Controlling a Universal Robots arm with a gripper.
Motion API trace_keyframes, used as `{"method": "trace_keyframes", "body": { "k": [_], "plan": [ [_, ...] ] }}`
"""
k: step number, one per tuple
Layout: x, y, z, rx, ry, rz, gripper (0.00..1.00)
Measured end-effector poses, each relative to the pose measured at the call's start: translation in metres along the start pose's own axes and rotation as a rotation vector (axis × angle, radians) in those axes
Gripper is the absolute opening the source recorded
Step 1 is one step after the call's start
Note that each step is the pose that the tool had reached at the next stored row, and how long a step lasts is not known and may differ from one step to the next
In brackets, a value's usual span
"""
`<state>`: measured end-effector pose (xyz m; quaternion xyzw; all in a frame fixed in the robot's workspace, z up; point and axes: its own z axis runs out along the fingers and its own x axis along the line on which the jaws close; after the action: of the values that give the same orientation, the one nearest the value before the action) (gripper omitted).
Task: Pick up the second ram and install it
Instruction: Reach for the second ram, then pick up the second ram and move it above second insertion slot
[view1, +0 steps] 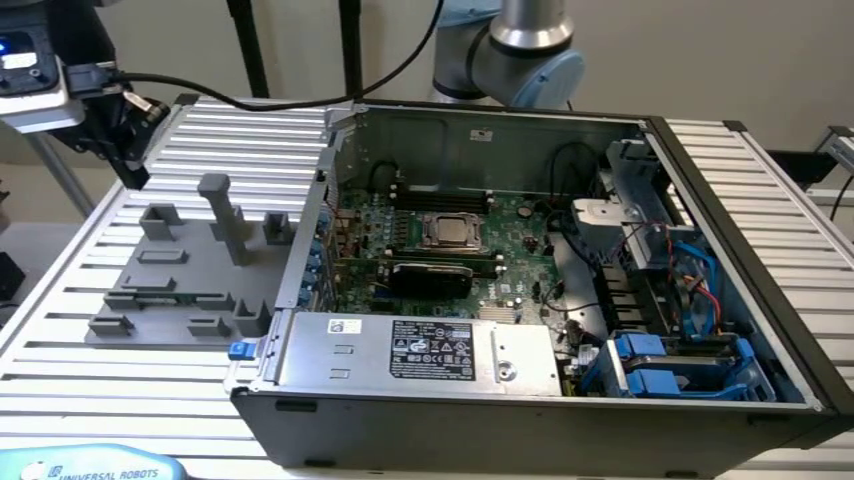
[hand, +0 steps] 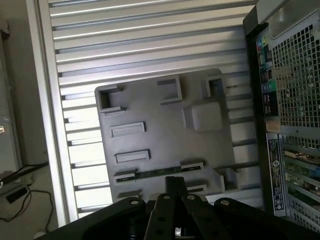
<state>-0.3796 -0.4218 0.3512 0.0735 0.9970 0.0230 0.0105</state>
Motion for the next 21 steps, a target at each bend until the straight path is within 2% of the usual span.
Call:
{"method": "trace_keyframes", "body": {
  "k": [3,5,7,10,21],
  "plan": [
    [0.011,-0.0019,0.0034,0.0005,0.0030,0.000,0.11],
    [0.015,-0.0024,0.0043,0.0012,0.0090,-0.003,0.11],
    [0.015,-0.0025,0.0046,0.0024,0.0187,-0.013,0.11],
    [0.015,-0.0025,0.0049,0.0048,0.0367,-0.030,0.11],
    [0.015,-0.0025,0.0049,0.0049,0.0377,-0.030,0.11]
  ]
}}
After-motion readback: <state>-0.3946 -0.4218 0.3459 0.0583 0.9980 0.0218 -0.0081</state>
